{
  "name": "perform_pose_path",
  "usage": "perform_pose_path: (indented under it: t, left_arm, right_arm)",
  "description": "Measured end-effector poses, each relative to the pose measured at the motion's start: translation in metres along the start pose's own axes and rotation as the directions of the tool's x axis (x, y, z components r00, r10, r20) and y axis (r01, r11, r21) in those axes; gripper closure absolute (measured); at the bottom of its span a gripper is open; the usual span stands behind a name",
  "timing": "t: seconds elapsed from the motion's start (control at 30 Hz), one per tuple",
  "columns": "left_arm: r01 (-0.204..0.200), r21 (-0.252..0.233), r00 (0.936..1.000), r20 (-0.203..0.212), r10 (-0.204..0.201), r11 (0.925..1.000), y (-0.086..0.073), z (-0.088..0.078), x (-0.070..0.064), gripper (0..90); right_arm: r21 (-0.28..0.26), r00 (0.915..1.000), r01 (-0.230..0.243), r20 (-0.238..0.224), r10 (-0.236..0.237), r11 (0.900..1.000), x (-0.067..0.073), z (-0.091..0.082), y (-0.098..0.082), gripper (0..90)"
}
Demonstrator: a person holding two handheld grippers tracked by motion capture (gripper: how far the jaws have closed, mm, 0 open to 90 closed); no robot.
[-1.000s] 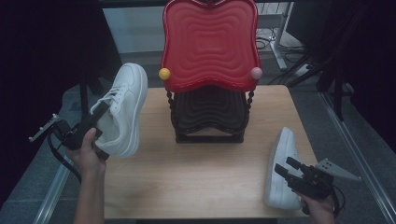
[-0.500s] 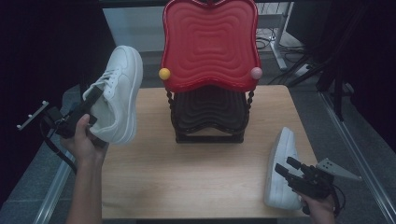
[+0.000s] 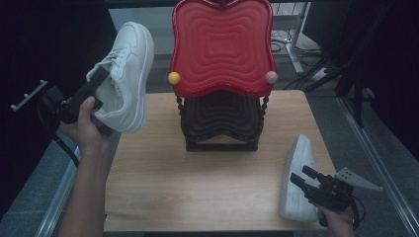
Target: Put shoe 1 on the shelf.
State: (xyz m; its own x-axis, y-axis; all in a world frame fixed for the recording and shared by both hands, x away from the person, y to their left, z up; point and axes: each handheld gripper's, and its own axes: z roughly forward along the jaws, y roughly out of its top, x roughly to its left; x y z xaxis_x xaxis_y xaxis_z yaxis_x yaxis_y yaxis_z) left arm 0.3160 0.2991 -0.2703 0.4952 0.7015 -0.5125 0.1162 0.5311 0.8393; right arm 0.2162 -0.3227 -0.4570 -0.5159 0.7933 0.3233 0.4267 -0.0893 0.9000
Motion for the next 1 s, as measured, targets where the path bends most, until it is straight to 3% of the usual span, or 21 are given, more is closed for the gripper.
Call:
perform_pose_path:
  t: [0.4, 0.77, 1.0]
  left_arm:
    - [-0.006, -0.030, 0.9996, 0.028, 0.007, 0.9995, 0.025, 0.038, -0.030, 81.5]
    - [-0.038, -0.010, 0.9969, 0.068, 0.039, 0.9992, 0.025, 0.080, -0.061, 81.5]
    - [-0.053, 0.000, 0.9966, 0.064, 0.053, 0.9986, 0.027, 0.105, -0.080, 81.4]
  right_arm:
    - [0.003, 1.0000, -0.004, -0.002, 0.004, 1.000, 0.001, 0.004, 0.000, 35.1]
    - [-0.017, 1.0000, 0.007, -0.005, -0.007, 1.000, 0.001, -0.001, 0.004, 35.1]
    - [-0.015, 0.9999, 0.012, -0.001, -0.012, 1.000, 0.002, -0.001, 0.004, 35.2]
